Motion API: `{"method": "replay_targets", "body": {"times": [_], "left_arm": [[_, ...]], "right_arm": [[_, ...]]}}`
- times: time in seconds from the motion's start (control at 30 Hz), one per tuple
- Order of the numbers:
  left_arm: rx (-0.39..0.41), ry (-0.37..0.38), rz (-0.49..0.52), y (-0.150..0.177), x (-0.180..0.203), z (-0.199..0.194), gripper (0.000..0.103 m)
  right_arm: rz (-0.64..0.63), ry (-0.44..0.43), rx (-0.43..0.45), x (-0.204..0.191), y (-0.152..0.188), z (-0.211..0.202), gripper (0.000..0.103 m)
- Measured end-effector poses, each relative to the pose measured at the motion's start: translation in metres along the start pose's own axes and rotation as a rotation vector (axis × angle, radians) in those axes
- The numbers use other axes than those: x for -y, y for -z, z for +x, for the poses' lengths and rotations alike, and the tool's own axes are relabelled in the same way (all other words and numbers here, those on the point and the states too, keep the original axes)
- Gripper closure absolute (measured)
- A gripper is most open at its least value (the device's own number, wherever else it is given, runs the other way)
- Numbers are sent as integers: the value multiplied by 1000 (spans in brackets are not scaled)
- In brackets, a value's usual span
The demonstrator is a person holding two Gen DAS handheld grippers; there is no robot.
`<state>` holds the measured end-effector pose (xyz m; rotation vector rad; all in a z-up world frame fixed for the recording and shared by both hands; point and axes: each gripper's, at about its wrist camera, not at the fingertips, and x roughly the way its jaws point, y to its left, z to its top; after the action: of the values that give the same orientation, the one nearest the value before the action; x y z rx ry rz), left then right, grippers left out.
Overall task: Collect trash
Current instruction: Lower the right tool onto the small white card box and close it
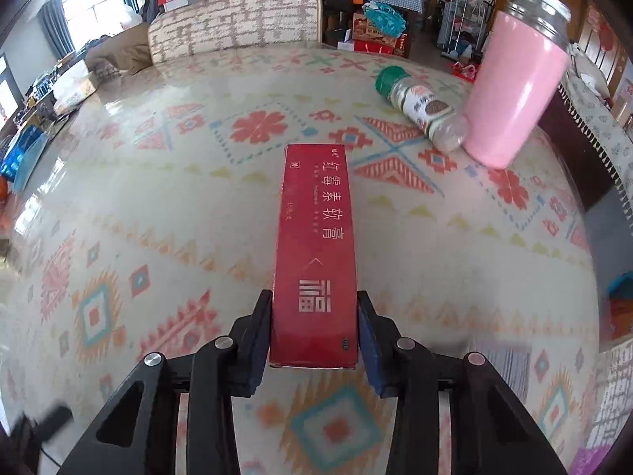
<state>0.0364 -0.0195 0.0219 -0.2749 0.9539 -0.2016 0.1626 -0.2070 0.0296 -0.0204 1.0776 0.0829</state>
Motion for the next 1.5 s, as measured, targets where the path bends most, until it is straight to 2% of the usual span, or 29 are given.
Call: {"method": "replay_targets", "body": {"times": [0.1,0.17,0.27,0.33,0.4,0.53,0.6,0.7,0.77,0.9,1.0,1.07,1.1,1.27,1.5], "left_arm": [[24,-4,-48,-5,-13,-6,22],[28,-6,-53,-7,-16,-7,22],[35,-10,-27,-5,-10,-7,22],[45,-13,-2,-4,-4,-7,22],[48,-8,10,-3,-1,-6,22],[57,0,22,-2,2,-7,22],[54,-1,20,-2,2,-7,22],[44,1,13,-2,2,-6,22],[39,6,13,-2,2,-5,22],[31,8,27,-1,5,-3,22],[32,8,40,0,7,-4,22],[32,9,43,0,7,-4,22],[32,11,43,0,7,-4,22],[29,13,52,1,8,-1,22],[11,28,90,5,26,5,22]], "right_arm": [[11,-50,-17,-4,30,-18,60],[31,-122,-41,-4,54,-31,59],[48,-225,-59,6,86,-55,47],[85,-193,-2,27,94,-72,32],[139,-121,53,54,93,-84,24],[255,-45,75,104,80,-79,21],[288,-33,47,117,70,-66,21],[395,-91,16,127,56,-46,21],[419,-98,9,124,46,-37,21],[405,-55,-3,108,33,-21,20],[379,24,13,98,27,-17,21],[338,59,3,94,27,-15,50],[312,80,9,95,30,-20,52],[318,61,73,115,65,-55,52],[389,31,258,139,159,-120,52]]}}
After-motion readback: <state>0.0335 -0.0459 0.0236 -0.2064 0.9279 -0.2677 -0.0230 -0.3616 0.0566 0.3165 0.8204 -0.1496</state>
